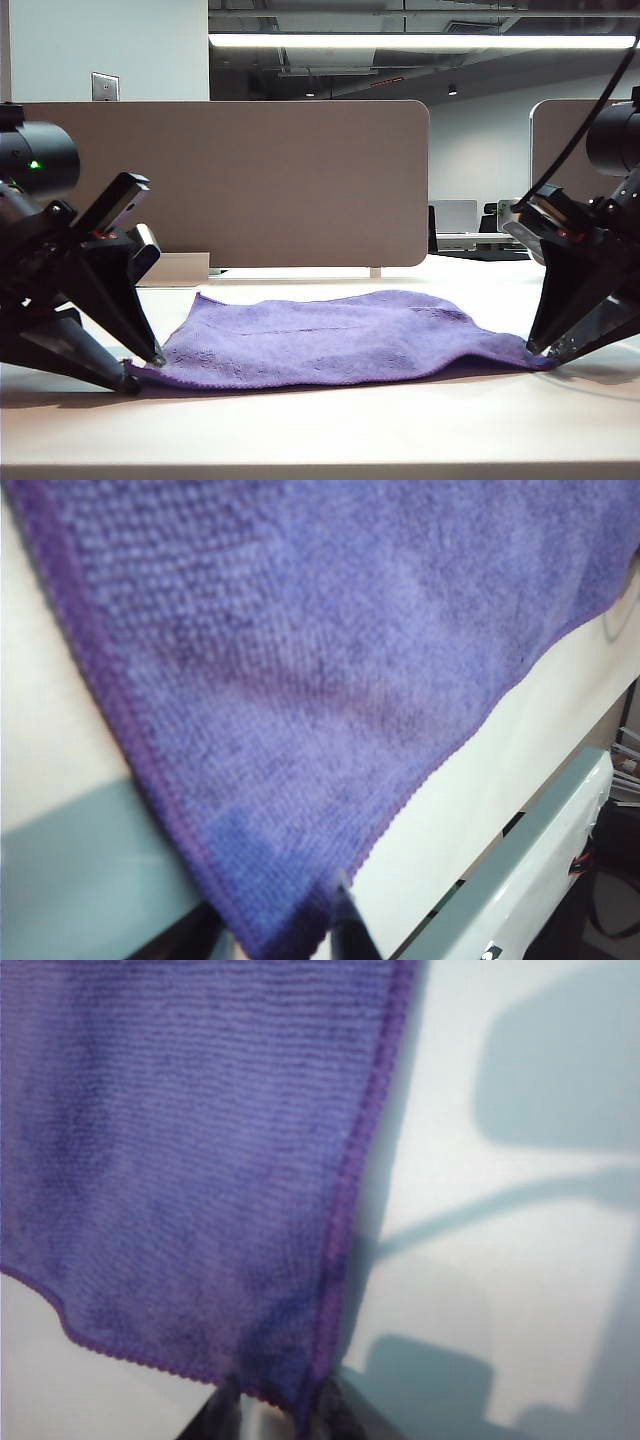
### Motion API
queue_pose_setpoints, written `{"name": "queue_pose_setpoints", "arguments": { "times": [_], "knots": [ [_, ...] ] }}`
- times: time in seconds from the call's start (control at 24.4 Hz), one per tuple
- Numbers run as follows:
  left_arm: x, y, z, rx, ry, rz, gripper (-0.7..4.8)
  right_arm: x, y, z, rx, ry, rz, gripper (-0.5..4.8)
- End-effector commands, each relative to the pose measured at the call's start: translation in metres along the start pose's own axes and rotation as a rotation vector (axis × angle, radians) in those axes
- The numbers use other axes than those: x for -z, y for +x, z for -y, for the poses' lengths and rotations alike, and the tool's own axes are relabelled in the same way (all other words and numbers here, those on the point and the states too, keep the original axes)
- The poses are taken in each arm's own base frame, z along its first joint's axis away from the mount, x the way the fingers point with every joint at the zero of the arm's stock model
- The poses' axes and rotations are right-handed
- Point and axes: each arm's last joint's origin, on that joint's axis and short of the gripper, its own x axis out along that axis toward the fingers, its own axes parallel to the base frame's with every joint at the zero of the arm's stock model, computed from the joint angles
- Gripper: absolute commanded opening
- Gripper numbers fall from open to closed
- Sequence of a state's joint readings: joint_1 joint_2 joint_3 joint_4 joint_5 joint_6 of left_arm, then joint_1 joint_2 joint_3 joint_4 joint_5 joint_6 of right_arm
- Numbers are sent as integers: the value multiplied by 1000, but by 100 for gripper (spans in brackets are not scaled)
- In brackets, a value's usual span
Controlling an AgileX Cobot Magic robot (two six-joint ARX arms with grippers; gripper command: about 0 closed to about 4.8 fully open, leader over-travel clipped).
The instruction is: Fold the bottom of the cloth upward, then fold it vertically to form a square shape.
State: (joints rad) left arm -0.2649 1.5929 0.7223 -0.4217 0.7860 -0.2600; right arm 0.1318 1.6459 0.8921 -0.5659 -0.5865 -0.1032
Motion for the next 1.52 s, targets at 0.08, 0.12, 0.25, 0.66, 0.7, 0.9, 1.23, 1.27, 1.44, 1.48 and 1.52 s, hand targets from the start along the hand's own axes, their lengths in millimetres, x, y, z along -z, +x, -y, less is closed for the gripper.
{"name": "queue_pose_setpoints", "arguments": {
  "times": [0.08,0.12,0.25,0.66,0.7,0.9,1.23,1.27,1.44,1.48,1.52],
  "knots": [
    [0,1,-1,-5,-3,2,121,3,4,2,4,11,-29,107],
    [0,1,-1,-5,-3,2,121,4,4,2,4,11,-29,107],
    [-1,1,-1,-4,1,5,121,3,4,2,3,11,-29,102],
    [-1,1,-2,-24,0,10,120,4,4,2,-1,15,-35,20],
    [-1,1,-2,-24,0,10,120,4,4,2,-1,16,-37,20],
    [-1,1,-2,-23,0,10,93,5,4,1,-26,20,-40,13],
    [-1,1,-1,-8,1,6,71,6,4,-1,-77,26,-42,-1],
    [-1,1,-1,1,2,4,58,6,4,-1,-77,27,-43,-1],
    [-1,1,0,36,2,-5,47,5,2,-4,-135,28,-35,-1],
    [-1,1,1,58,3,-10,47,4,2,-4,-135,27,-35,-1],
    [-1,1,2,75,6,-12,47,4,1,-6,-136,22,-37,-1]
  ]
}}
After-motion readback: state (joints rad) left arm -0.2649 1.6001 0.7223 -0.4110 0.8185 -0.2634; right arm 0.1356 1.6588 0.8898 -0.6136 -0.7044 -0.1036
